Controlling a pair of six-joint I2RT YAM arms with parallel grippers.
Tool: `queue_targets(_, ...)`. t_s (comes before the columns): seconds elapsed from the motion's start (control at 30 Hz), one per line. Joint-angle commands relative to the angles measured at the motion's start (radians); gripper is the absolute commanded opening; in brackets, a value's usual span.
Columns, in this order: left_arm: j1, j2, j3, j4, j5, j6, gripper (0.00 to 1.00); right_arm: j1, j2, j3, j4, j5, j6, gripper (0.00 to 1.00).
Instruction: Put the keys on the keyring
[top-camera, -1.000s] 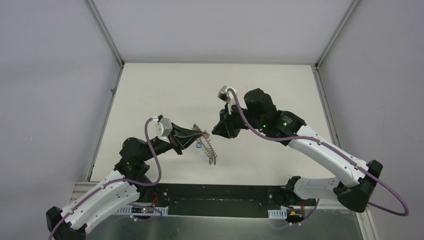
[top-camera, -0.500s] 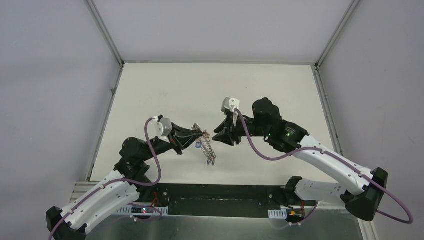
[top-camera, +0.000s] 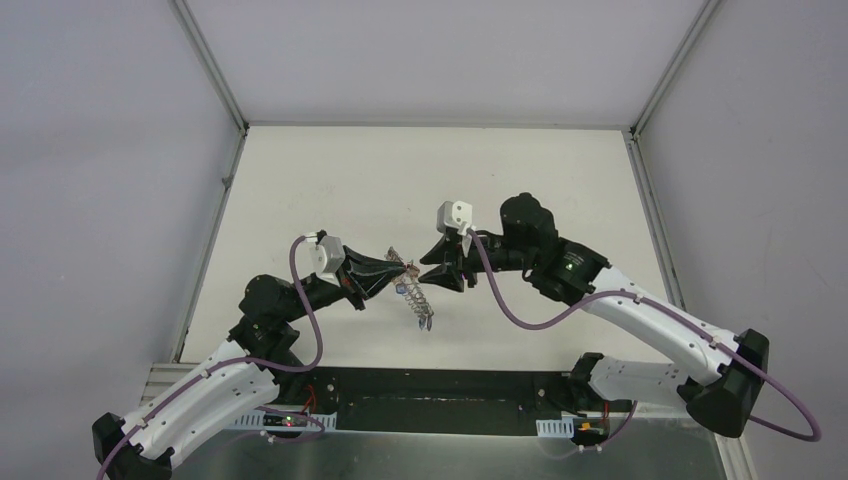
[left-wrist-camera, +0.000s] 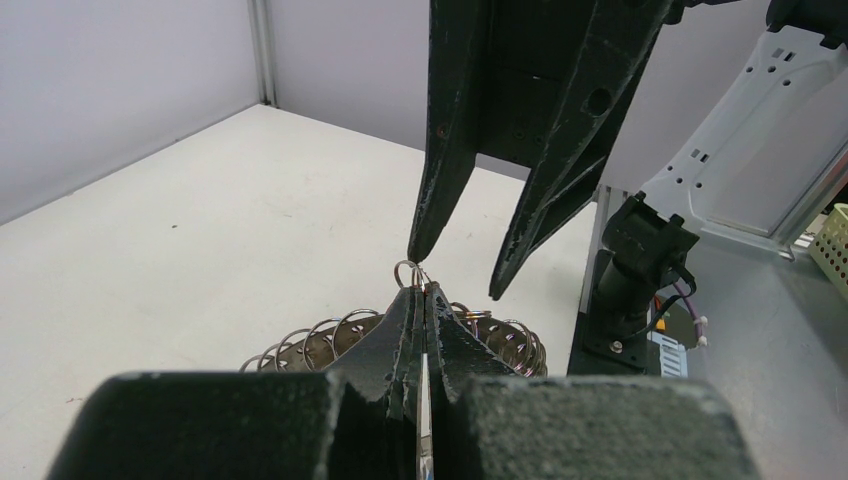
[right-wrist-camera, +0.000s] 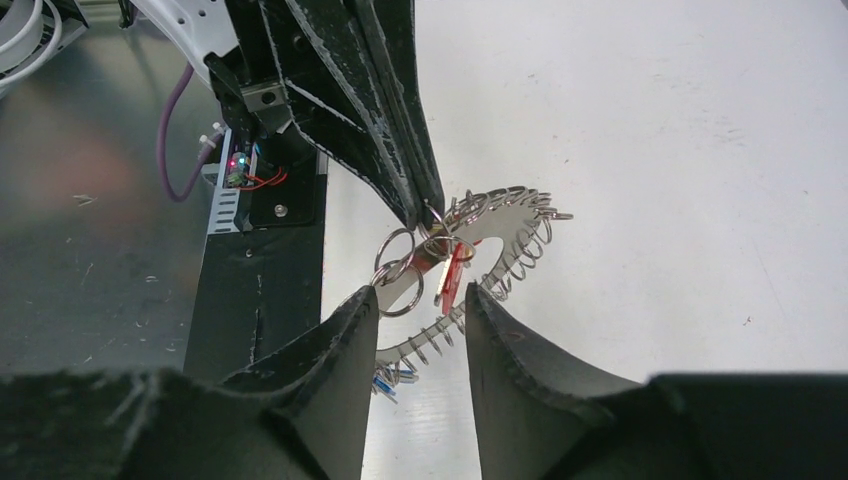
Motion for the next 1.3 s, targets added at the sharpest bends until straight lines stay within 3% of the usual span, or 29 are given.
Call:
queue_targets(0.0, 0.004, -0.01, 0.023, 0.076, 0.018, -0.016, 0.0, -0.003, 0.008, 0.057, 0.02, 0.024, -0.031, 0.39)
queue_targets(0.83, 0.004, -0.025, 0.012, 0.073, 0.017, -0.026, 0.0, -0.002, 0.087, 0.071, 0.014, 0.009, 0.026, 0.24)
queue_targets(1.27, 0.004, -0.032, 0.005, 0.071, 0.0, -0.031, 0.0, 0.01, 0.094, 0.077, -0.037, 0.032, 0.036, 0.1)
